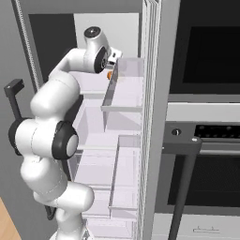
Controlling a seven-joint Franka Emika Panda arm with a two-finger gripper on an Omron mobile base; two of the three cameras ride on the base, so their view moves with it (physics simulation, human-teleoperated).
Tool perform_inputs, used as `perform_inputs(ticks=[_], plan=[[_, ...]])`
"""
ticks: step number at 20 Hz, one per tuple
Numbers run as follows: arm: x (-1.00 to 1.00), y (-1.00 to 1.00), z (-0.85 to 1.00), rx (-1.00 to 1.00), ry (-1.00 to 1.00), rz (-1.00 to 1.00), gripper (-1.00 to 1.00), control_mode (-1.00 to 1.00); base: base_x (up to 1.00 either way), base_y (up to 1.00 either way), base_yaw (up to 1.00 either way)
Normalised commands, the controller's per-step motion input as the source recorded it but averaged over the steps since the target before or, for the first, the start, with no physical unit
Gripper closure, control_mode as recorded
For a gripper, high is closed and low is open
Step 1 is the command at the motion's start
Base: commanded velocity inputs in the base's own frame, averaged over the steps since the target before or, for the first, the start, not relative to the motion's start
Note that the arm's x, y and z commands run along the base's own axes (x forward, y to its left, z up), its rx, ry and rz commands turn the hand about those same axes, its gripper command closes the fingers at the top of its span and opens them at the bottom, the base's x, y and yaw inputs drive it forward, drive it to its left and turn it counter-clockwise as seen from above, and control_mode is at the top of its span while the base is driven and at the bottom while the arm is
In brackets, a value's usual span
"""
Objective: Place one lemon and one chicken drumstick in each tupperware on the nearby counter, to pack two identical lunches.
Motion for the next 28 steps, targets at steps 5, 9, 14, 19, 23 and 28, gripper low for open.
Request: perform_inputs(ticks=[5, 9, 14, 19, 23, 28], plan=[[0.00, -0.16, -0.47, -0.06, 0.04, -0.04, -1.00, -1.00, 0.00, 0.00, 0.00], [0.00, 0.01, -0.02, 0.00, 0.00, -0.01, -1.00, -1.00, 0.00, 0.00, 0.00], [-0.09, -0.12, 0.09, 0.00, -0.04, -0.02, -1.00, -1.00, 0.00, 0.00, 0.00], [-0.83, -0.07, 0.00, 0.00, -0.19, 0.00, -1.00, -1.00, 0.00, 0.00, 0.00], [-0.94, 0.00, -0.27, -0.03, -0.29, 0.01, -1.00, -1.00, 0.00, 0.00, 0.00], [-0.40, 0.21, -0.69, -0.04, 0.01, 0.00, -1.00, -1.00, 0.00, 0.00, 0.00]])
